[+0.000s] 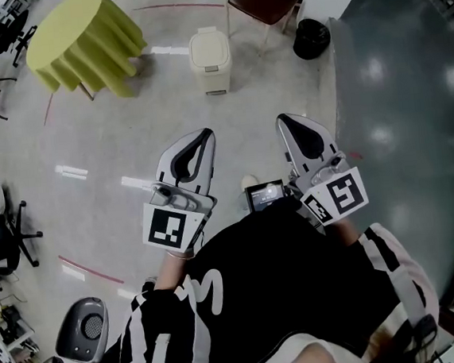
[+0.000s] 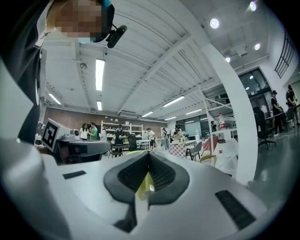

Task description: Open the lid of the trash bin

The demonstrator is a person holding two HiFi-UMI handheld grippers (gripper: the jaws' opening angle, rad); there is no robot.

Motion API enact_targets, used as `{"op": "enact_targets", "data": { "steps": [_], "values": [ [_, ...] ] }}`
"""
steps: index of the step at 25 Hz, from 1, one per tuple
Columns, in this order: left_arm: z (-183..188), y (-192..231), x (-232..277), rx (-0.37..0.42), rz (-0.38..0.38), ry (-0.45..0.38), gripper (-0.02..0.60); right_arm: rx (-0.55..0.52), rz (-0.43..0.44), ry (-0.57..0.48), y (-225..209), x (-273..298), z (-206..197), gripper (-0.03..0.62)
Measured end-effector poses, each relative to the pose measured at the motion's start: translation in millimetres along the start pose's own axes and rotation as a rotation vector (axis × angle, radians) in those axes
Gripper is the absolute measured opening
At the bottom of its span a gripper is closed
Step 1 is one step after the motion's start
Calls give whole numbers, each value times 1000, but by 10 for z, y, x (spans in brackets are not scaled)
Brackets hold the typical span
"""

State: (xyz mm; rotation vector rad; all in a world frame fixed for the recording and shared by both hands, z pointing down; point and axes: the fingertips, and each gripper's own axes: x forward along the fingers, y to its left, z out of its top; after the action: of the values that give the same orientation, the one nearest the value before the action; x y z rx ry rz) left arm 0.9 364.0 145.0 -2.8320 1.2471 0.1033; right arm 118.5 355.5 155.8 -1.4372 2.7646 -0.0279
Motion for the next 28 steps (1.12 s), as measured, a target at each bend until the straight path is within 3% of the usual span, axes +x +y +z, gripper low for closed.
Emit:
{"op": "enact_targets", "data": {
  "steps": [17,28],
  "values": [
    [-111,233,872,12,39,-12,8,8,45,10,-824,408,-130,6],
    [-135,304,1125,14,72,-4,8,13,93,18,-1066,615,-143,6]
  ]
}}
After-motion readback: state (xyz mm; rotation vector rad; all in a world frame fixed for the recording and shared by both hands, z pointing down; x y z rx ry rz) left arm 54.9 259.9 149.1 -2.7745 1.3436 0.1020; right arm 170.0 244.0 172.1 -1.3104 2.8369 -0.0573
